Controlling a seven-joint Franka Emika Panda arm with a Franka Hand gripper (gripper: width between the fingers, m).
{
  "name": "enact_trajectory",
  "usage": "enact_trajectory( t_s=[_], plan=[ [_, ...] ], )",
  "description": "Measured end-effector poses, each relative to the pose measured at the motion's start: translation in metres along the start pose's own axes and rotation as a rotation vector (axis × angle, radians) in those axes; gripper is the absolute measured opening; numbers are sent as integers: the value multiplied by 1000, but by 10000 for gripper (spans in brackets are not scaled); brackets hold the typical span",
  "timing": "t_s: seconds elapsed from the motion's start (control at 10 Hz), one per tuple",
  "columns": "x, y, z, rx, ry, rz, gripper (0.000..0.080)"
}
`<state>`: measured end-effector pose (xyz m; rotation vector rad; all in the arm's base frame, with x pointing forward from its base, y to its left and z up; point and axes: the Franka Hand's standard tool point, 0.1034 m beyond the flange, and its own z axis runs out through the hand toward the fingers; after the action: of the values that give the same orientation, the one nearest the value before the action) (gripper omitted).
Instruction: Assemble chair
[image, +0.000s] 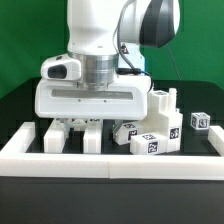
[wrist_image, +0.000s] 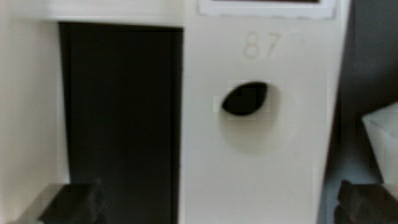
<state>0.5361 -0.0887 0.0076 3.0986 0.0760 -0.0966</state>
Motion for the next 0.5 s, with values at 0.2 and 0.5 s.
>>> enact_trajectory(
  t_s=[0.2, 0.5],
  plan=[
    [1, -3, 1, -1, 2, -4, 649],
    [1, -2, 0, -1, 3, -3, 649]
  ],
)
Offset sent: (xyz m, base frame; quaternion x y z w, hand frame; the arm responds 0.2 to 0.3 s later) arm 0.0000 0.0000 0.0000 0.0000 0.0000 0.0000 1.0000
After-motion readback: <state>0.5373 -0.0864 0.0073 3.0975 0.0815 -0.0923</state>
